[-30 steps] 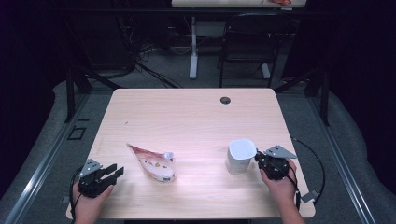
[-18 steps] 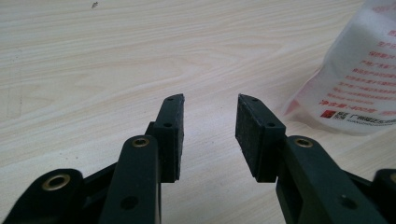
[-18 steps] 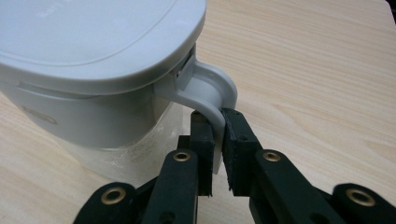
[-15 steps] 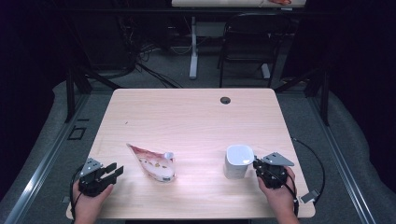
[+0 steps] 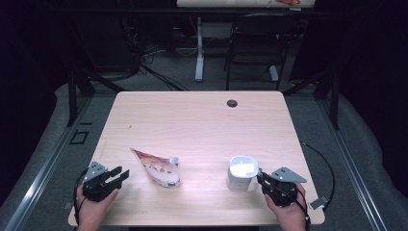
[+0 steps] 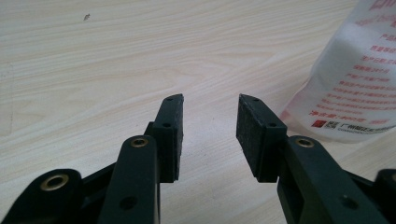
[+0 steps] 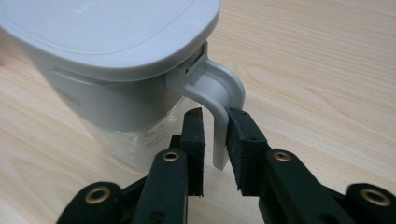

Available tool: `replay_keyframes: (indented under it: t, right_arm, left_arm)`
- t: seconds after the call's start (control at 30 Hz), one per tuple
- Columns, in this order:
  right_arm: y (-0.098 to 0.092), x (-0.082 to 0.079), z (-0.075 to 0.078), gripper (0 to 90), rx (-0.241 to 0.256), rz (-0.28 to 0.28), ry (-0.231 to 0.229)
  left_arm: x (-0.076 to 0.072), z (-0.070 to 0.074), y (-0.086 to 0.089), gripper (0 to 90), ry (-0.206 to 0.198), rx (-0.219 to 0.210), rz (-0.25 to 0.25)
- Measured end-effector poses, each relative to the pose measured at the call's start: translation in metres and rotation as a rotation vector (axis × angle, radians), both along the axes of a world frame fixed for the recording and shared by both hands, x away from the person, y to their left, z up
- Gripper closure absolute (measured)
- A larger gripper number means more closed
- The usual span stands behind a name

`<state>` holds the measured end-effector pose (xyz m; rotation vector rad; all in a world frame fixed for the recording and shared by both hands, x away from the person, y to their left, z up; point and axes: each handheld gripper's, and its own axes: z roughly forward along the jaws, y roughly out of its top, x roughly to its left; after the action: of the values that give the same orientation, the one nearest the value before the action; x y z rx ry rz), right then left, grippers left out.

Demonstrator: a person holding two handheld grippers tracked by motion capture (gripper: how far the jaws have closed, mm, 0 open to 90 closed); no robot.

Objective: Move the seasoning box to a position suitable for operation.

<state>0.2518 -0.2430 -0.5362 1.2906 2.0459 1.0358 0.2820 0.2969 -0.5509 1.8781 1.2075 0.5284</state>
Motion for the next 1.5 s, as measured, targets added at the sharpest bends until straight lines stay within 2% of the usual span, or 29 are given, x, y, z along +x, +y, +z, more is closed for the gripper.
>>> replay_keyframes:
  t: [0.13, 0.3, 0.37, 0.5, 0.57, 0.6, 0.67, 0.73, 0.8, 0.83, 0.93, 0.97, 1.1, 1.13, 1.17, 1.23, 1.27, 1.3, 1.5]
  right_arm:
    - [-0.002, -0.002, 0.000, 76.6, 0.023, 0.015, 0.007]
    - [0.001, -0.003, 0.001, 76.8, 0.015, 0.023, 0.004]
    - [0.000, -0.006, 0.001, 73.0, 0.031, 0.046, 0.013]
    - [-0.001, -0.009, 0.001, 71.2, 0.033, 0.059, 0.015]
    - [-0.002, -0.012, 0.004, 70.2, 0.053, 0.061, 0.000]
    - [-0.004, -0.014, 0.007, 68.0, 0.092, 0.066, -0.010]
    - [-0.005, -0.014, 0.008, 67.0, 0.105, 0.066, -0.013]
    - [-0.010, -0.014, 0.010, 61.1, 0.139, 0.055, -0.023]
    - [-0.011, -0.014, 0.010, 60.1, 0.149, 0.054, -0.023]
    - [-0.012, -0.013, 0.011, 58.0, 0.159, 0.053, -0.025]
    - [-0.016, -0.009, 0.011, 54.7, 0.179, 0.064, -0.031]
    - [-0.016, -0.008, 0.012, 55.0, 0.174, 0.059, -0.030]
    - [-0.016, -0.008, 0.017, 62.1, 0.149, 0.032, -0.043]
    - [-0.015, -0.007, 0.019, 64.0, 0.153, 0.023, -0.040]
    - [-0.017, -0.005, 0.023, 66.5, 0.181, 0.021, -0.027]
    - [-0.017, -0.005, 0.024, 70.0, 0.186, 0.019, -0.025]
    - [-0.017, -0.004, 0.025, 72.1, 0.183, 0.016, -0.025]
    - [-0.015, -0.003, 0.027, 78.3, 0.165, 0.013, -0.026]
    - [-0.010, 0.003, 0.033, 86.4, 0.135, 0.017, -0.029]
  left_arm:
    - [0.000, 0.000, 0.001, 61.7, 0.003, 0.004, 0.001]
    - [0.000, 0.000, 0.002, 61.7, 0.003, 0.002, 0.004]
    - [-0.001, 0.000, 0.004, 61.0, 0.014, 0.003, 0.001]
    - [-0.001, -0.001, 0.004, 60.8, 0.006, -0.005, 0.009]
    - [-0.001, 0.000, 0.004, 60.6, 0.006, -0.002, 0.009]
    - [-0.001, 0.000, 0.005, 60.4, 0.006, 0.000, 0.010]
    - [-0.001, 0.000, 0.005, 60.1, 0.008, 0.002, 0.011]
    - [-0.001, -0.001, 0.006, 59.7, 0.008, -0.001, 0.013]
    - [-0.001, 0.000, 0.007, 59.6, 0.017, 0.000, 0.014]
    - [0.000, -0.001, 0.007, 59.5, 0.012, -0.009, 0.018]
    - [0.001, -0.002, 0.011, 59.3, 0.030, -0.029, 0.019]
    - [0.002, -0.002, 0.011, 59.3, 0.025, -0.049, 0.025]
    - [0.002, -0.004, 0.011, 59.3, 0.028, -0.044, 0.023]
    - [0.002, -0.004, 0.011, 59.3, 0.030, -0.034, 0.020]
    - [0.002, -0.005, 0.011, 59.3, 0.033, -0.029, 0.019]
    - [0.003, -0.006, 0.012, 59.3, 0.032, -0.028, 0.019]
    - [0.003, -0.005, 0.012, 59.3, 0.035, -0.027, 0.018]
    - [0.002, -0.005, 0.013, 59.3, 0.033, -0.025, 0.023]
    - [0.001, -0.005, 0.013, 59.2, 0.029, -0.024, 0.027]
